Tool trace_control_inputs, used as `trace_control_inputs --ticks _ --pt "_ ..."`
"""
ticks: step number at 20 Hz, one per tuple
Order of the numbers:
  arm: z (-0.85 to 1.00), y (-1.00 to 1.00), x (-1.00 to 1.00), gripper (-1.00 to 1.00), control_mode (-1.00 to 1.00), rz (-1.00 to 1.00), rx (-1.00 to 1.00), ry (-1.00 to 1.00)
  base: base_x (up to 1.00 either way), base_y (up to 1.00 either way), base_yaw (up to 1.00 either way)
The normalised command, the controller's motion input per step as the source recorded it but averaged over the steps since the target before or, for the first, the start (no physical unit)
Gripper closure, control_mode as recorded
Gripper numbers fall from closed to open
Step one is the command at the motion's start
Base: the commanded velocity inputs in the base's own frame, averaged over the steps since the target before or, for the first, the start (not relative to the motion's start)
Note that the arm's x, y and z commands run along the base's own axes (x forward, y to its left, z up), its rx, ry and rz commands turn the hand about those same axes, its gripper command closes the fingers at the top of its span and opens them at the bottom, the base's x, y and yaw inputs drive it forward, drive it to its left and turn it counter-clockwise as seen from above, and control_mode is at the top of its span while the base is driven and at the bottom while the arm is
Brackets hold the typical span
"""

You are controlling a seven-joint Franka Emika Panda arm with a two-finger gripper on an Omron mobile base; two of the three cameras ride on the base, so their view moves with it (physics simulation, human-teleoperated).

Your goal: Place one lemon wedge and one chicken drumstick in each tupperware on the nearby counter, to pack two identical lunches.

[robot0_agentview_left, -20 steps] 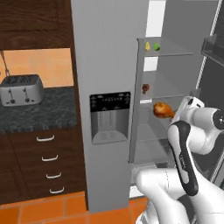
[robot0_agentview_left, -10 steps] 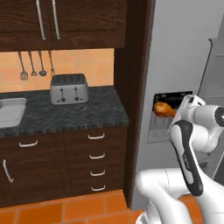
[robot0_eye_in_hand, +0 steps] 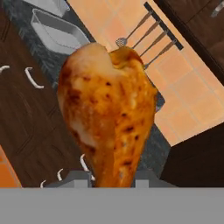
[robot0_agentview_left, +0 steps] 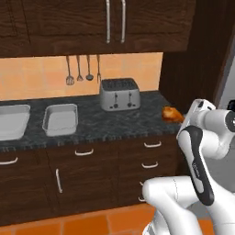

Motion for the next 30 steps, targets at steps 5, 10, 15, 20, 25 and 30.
trace_control_inputs --ticks 5,10,15,20,25,30 --pt "0.00 0.00 0.00 1.00 1.00 0.00 0.00 0.00 0.81 1.00 0.00" --pt "0.00 0.00 0.00 1.00 1.00 0.00 0.00 0.00 0.93 1.00 -0.02" --pt "0.00 0.00 0.00 1.00 1.00 0.00 0.00 0.00 0.71 1.00 -0.02" --pt "-0.56 0.60 0.16 1.00 -1.00 0.00 -0.17 0.13 0.08 0.20 0.00" --pt "-0.59 -0.02 0.36 1.00 -1.00 -0.01 -0.05 0.25 0.00 0.00 0.00" --pt "-0.45 -0.61 0.24 1.00 -1.00 -0.02 0.05 0.15 0.00 0.00 0.00"
